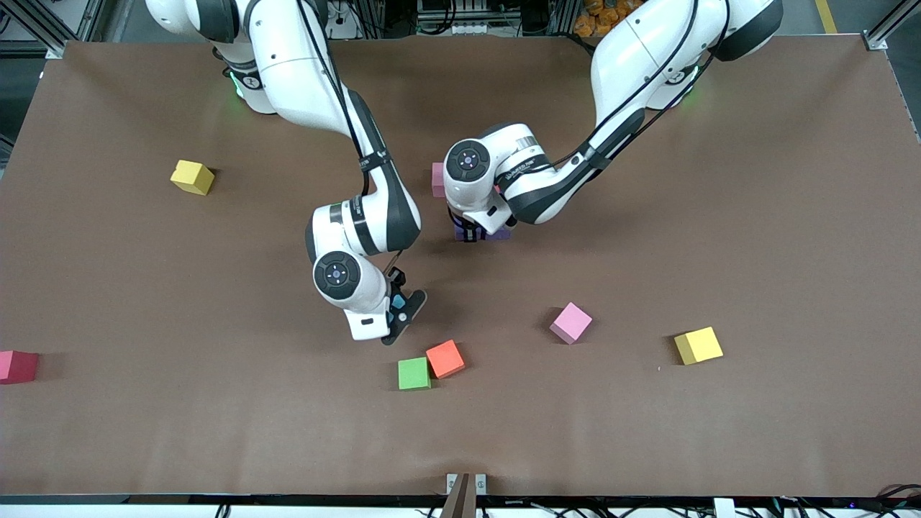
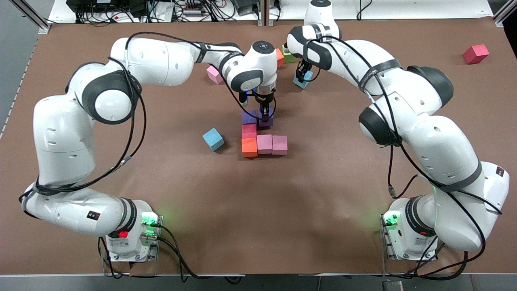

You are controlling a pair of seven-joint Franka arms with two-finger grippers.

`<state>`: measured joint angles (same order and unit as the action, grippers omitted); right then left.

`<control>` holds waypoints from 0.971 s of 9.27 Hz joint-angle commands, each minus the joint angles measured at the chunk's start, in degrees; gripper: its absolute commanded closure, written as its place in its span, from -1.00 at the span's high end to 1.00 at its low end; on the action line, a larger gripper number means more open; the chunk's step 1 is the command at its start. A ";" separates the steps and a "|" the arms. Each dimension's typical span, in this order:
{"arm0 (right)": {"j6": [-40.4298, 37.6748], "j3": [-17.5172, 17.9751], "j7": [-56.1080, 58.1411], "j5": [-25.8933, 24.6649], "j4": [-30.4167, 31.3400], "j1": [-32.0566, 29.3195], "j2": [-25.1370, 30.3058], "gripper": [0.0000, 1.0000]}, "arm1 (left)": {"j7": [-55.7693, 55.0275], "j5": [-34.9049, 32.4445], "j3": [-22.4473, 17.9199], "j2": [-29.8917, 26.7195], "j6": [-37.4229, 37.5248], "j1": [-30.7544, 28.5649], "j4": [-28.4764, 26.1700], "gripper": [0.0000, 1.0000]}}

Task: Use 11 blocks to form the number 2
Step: 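Stack the left gripper's purple cube on purple while the right grasps cyan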

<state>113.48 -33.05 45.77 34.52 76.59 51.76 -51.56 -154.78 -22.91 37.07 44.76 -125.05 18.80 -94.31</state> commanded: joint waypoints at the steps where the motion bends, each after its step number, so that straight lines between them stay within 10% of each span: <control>1: -3.78 -0.95 6.68 0.46 1.36 0.10 3.21 -1.00 | -0.53 1.03 -0.24 -1.25 -1.25 -0.17 -1.49 -1.00; 4: -11.44 -7.61 7.23 -0.33 1.02 2.46 5.15 -1.00 | -0.53 0.77 -0.24 -1.25 -1.34 -0.26 -2.02 -1.00; 9: -6.08 -6.59 8.02 0.46 0.84 2.03 4.10 -1.00 | -0.44 0.59 -0.24 -1.25 -1.51 -0.52 -2.81 -1.00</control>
<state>106.67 -40.05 52.85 34.48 76.62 53.51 -47.69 -154.78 -22.91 37.01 44.75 -125.73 18.46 -95.83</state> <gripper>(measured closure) 0.471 0.396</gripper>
